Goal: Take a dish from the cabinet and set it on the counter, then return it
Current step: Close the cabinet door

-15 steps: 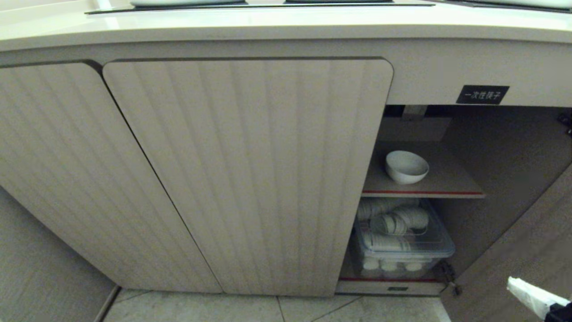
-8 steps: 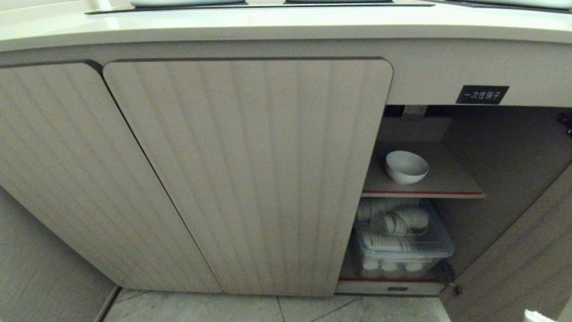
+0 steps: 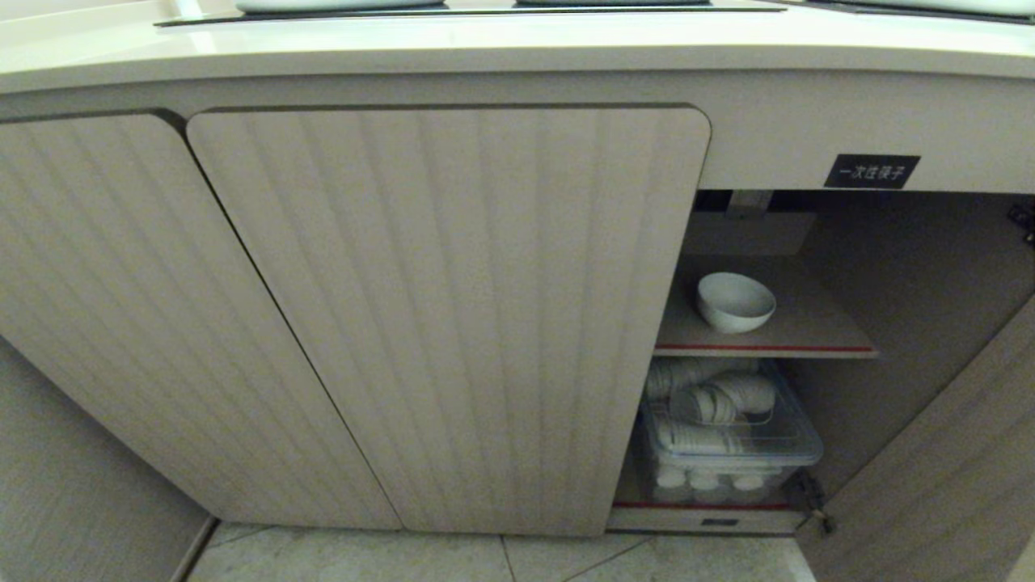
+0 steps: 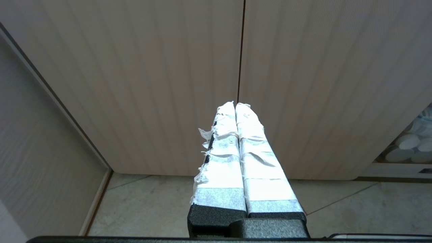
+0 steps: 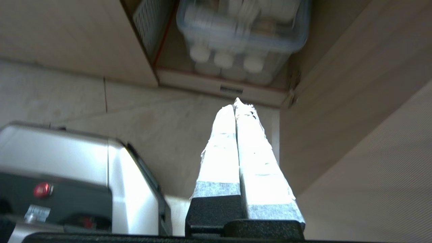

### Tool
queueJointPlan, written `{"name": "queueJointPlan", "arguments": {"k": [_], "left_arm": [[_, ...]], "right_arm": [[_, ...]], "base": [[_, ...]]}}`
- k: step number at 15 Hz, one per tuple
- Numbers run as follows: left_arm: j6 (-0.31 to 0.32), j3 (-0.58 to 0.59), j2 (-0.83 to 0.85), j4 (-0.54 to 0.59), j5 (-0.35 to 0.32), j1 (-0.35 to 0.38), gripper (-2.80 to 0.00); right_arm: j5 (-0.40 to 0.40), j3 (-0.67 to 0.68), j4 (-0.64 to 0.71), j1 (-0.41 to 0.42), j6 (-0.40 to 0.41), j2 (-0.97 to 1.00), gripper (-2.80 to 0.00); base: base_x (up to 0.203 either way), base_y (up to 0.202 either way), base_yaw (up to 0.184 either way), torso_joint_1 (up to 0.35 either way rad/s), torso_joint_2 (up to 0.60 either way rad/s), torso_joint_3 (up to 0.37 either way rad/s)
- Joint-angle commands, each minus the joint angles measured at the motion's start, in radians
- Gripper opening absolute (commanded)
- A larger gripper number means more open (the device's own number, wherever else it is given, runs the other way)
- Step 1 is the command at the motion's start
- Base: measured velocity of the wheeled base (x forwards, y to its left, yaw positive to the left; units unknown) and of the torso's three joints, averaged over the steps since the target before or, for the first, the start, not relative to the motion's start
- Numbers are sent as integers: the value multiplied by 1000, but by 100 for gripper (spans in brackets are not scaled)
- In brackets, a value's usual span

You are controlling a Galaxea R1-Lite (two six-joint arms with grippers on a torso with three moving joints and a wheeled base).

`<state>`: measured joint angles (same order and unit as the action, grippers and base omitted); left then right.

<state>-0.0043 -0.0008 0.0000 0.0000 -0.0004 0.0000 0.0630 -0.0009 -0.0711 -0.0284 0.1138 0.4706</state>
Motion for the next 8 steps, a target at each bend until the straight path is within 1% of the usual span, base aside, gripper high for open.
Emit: {"name": "queueJointPlan", "arguments": {"k": [1,5,8], "left_arm": [[0,-1,0,0,0,0,-280],[0,-1,0,0,0,0,-280],[0,-1,0,0,0,0,-280]], "right_arm": [[1,0,0,5,1,-66,-280],[-6,1,60,12,19,-173,-280],[-6,1,71,16,22,-215,-280]], "base": [[0,0,0,0,0,0],[0,0,0,0,0,0],[0,0,0,0,0,0]]}}
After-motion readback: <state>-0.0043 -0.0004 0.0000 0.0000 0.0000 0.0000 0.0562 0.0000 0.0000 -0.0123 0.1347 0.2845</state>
